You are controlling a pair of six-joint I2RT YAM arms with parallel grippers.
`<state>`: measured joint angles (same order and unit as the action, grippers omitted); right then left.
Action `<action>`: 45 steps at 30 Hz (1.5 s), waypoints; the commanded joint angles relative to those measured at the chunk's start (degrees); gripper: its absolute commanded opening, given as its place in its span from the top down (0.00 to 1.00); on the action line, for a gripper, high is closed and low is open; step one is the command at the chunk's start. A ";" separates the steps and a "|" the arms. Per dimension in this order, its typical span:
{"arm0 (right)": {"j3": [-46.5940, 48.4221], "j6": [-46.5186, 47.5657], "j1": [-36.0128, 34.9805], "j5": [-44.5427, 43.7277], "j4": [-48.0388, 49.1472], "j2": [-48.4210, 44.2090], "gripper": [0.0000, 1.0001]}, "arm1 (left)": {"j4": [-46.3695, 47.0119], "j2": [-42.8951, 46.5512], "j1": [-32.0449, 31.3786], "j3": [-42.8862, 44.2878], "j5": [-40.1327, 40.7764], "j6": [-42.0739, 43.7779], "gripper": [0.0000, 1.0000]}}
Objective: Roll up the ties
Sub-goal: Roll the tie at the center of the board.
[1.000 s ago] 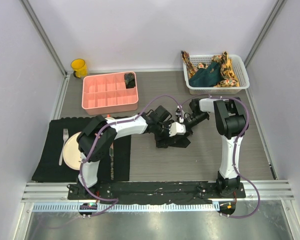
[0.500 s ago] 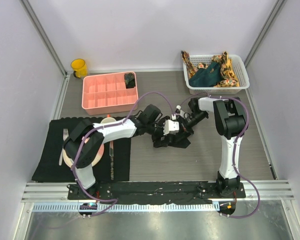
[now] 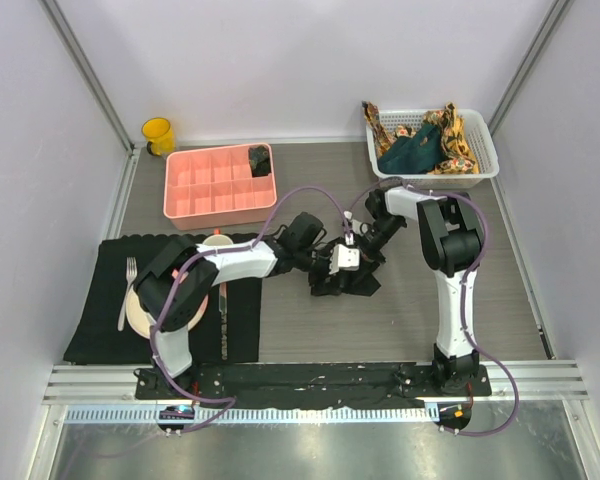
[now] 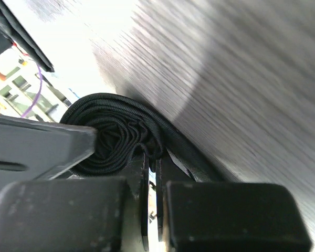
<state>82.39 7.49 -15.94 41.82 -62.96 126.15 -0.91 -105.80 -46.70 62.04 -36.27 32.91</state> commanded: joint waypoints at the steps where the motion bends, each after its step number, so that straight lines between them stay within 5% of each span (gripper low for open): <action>1: 2.16 3.41 -2.07 -17.21 6.98 7.00 0.99 | 3.37 -1.16 -0.06 -0.87 -2.05 4.71 0.26; 11: 5.76 3.41 -4.45 -16.95 6.09 9.73 0.99 | -4.98 -2.66 -2.08 2.39 2.34 3.92 0.61; 20: 5.68 2.27 -6.20 -15.72 7.15 9.91 0.99 | 4.60 -2.39 -2.08 1.23 3.31 -14.52 0.52; 23: 5.33 2.27 -6.29 -15.54 7.06 9.65 0.99 | 4.78 -5.38 -2.96 2.91 7.16 -18.39 0.56; 34: 5.86 3.76 -3.84 -6.33 1.27 1.30 0.72 | -14.99 -8.37 -5.51 2.21 17.63 -8.04 0.80; 45: 2.78 6.84 0.92 11.60 -5.42 -5.82 0.57 | -22.56 -9.78 -5.51 4.84 18.43 -5.66 0.79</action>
<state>85.62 12.51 -14.70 43.72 -67.75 125.49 -10.98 -110.69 -51.86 69.04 -21.02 26.02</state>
